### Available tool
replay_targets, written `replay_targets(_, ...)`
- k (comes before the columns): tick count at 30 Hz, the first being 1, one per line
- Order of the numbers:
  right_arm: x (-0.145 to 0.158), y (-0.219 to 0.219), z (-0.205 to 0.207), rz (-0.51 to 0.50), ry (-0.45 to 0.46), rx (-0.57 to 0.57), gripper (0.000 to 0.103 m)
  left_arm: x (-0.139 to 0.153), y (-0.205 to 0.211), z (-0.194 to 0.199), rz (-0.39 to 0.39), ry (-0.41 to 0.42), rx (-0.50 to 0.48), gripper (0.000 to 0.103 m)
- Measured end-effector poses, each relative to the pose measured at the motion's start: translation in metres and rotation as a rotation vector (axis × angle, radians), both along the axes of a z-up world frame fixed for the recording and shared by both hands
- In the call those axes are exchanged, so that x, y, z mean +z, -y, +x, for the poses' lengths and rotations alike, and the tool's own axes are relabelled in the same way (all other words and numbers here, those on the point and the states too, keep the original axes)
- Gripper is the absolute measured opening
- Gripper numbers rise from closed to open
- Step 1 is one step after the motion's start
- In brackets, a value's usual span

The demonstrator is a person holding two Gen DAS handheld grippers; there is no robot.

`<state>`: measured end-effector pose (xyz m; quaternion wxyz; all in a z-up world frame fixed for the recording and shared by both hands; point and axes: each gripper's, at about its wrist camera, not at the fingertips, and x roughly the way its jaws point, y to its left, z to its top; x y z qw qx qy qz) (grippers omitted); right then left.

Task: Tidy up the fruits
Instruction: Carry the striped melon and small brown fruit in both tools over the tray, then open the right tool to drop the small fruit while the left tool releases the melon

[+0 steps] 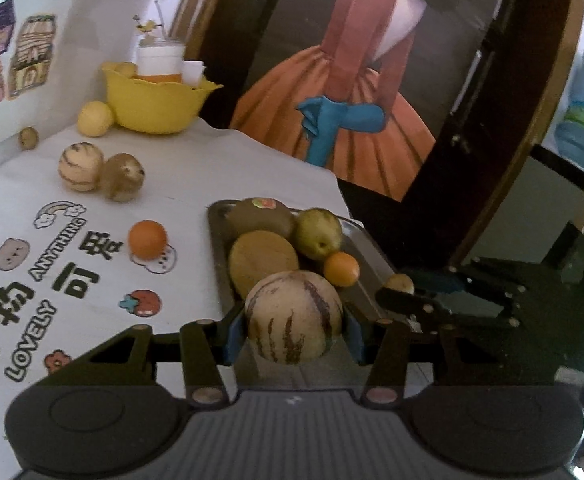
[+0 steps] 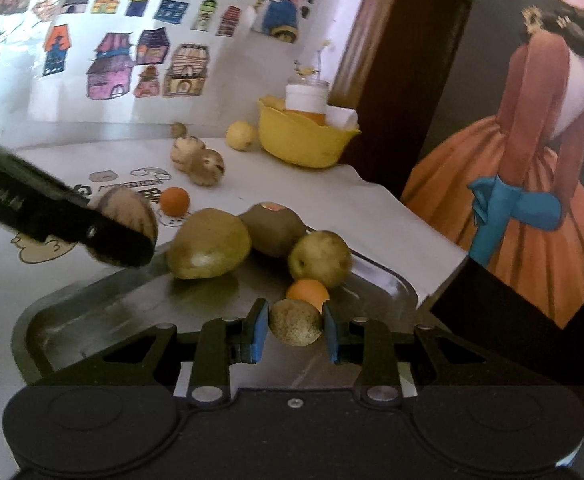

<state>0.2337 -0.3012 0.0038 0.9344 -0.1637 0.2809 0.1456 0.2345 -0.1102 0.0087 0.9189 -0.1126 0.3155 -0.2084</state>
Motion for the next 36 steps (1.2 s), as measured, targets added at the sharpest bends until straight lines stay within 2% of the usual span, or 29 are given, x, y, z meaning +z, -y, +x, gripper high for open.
replay_targets(5, -0.007, 0.008, 0.007, 0.043, -0.013, -0.021, 0.031, -0.003, 0.013, -0.004, 0.049, 0.013, -0.013, 0.054)
replay_targets(23, -0.022, 0.011, 0.019, 0.112, -0.055, -0.038, 0.031, -0.016, 0.026, -0.001, 0.078, -0.028, -0.008, 0.054)
replay_targets(36, -0.023, 0.008, 0.023, 0.082, -0.09, -0.031, 0.032, -0.021, 0.028, 0.002, 0.079, -0.052, -0.014, 0.055)
